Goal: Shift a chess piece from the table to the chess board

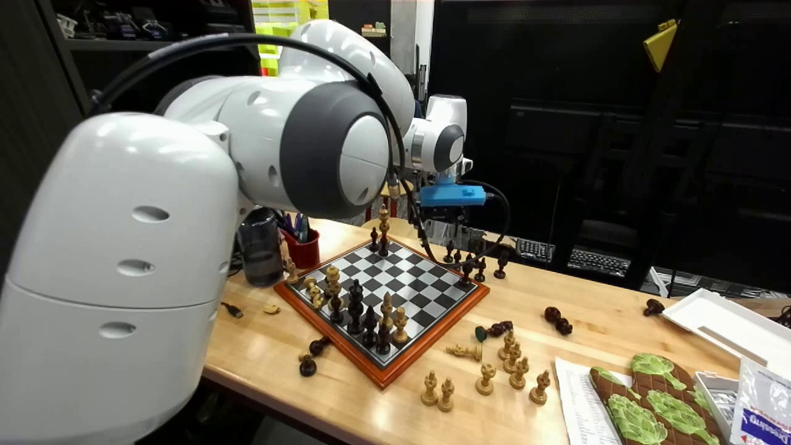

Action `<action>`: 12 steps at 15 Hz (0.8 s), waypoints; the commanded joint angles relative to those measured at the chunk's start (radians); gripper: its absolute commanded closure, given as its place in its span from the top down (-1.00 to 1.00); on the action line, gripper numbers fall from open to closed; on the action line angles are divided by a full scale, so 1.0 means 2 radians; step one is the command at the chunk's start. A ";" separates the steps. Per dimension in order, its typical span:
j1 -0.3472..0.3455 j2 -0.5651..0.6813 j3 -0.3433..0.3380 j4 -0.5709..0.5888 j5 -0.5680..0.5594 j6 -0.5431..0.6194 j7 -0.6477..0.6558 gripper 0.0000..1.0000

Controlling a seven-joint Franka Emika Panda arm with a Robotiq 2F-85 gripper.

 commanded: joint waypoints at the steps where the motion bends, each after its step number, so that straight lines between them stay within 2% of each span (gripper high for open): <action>1: -0.014 0.025 0.011 0.053 -0.006 -0.027 -0.013 1.00; 12: -0.025 0.091 0.017 0.157 -0.004 -0.084 -0.018 1.00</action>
